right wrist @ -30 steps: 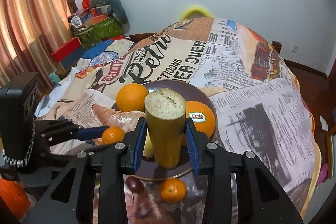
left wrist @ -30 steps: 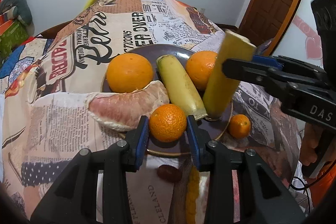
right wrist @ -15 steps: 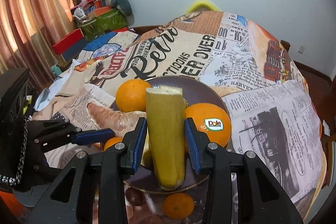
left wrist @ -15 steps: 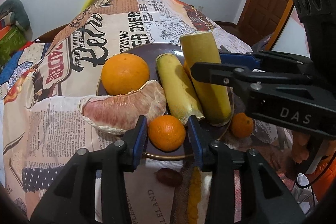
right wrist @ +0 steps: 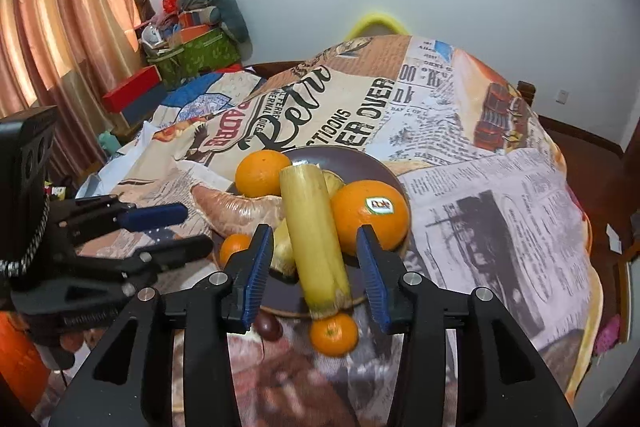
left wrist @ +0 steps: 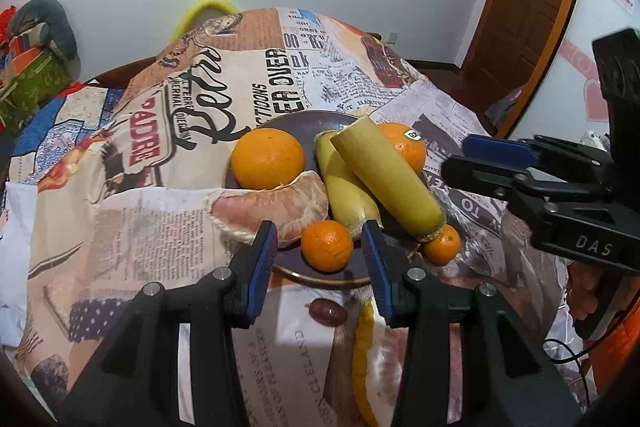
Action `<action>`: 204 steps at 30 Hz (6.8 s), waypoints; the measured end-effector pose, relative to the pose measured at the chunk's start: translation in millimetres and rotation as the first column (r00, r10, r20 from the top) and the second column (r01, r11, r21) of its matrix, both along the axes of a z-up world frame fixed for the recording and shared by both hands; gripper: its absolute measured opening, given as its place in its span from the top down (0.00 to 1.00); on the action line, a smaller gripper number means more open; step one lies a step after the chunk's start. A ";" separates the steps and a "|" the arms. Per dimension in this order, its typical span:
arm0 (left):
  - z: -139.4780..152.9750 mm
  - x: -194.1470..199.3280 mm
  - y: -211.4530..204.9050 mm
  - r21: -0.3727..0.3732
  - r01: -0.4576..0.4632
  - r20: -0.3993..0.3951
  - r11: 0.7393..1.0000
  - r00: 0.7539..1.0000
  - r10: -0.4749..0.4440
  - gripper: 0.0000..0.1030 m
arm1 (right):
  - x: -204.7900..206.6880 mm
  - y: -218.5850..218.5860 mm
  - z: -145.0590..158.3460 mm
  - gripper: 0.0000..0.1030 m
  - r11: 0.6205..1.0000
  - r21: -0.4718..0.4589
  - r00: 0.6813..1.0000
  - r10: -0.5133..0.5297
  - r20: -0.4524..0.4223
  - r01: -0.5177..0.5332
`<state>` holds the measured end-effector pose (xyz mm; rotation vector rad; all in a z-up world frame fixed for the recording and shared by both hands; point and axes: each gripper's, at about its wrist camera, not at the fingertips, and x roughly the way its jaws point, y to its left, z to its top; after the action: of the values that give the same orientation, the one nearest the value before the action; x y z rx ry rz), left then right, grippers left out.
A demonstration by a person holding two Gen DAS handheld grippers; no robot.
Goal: Organize fruits
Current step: 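Lower the cylinder and mandarin onto the purple plate and open both grippers, then grasp the large peeled pomelo half with the left gripper, then grasp a small mandarin with the right gripper while the left gripper lifts the pomelo half, then carry the mandarin with the right gripper while the left gripper carries the pomelo half over the plate, then lower the mandarin and pomelo half onto the plate and open both grippers, then grasp a dark red date with the right gripper while the left gripper grasps another date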
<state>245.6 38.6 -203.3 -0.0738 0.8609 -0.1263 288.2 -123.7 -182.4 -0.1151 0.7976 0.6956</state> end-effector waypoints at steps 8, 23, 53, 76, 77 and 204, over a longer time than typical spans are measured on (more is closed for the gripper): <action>2.5 -22.1 -9.2 0.006 0.016 -0.026 1.000 1.000 -0.016 0.54 | -26.7 -17.9 2.8 0.61 1.000 0.000 1.000 -0.020 -0.009 0.020; -47.6 -41.6 -46.3 -0.010 0.093 -0.203 0.996 0.975 -0.093 0.50 | -62.1 -46.7 -25.5 0.60 0.998 0.008 0.993 -0.058 -0.102 0.060; -15.7 -49.4 -31.3 -0.032 0.058 -0.062 0.998 0.996 -0.059 0.53 | -18.9 -24.1 -63.6 0.60 0.997 -0.040 0.985 -0.066 -0.160 0.061; 16.4 -40.2 -12.0 -0.056 0.039 0.021 0.998 0.999 -0.038 0.79 | -22.8 -38.6 -39.3 0.69 0.997 -0.007 0.992 -0.071 -0.105 0.071; 16.0 -38.6 -13.2 -0.050 0.045 0.025 0.998 0.999 -0.044 0.80 | -21.8 -39.0 -35.2 0.69 0.997 0.002 0.993 -0.073 -0.097 0.073; -34.7 -59.0 23.6 0.005 -0.104 -0.077 0.995 0.992 0.104 0.33 | -48.7 13.4 -56.7 0.43 0.997 -0.069 0.995 -0.051 -0.087 0.045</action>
<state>186.5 62.2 -238.0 -0.1236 0.9326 -0.0251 239.5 -110.4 -239.1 -0.1258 0.9069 0.6320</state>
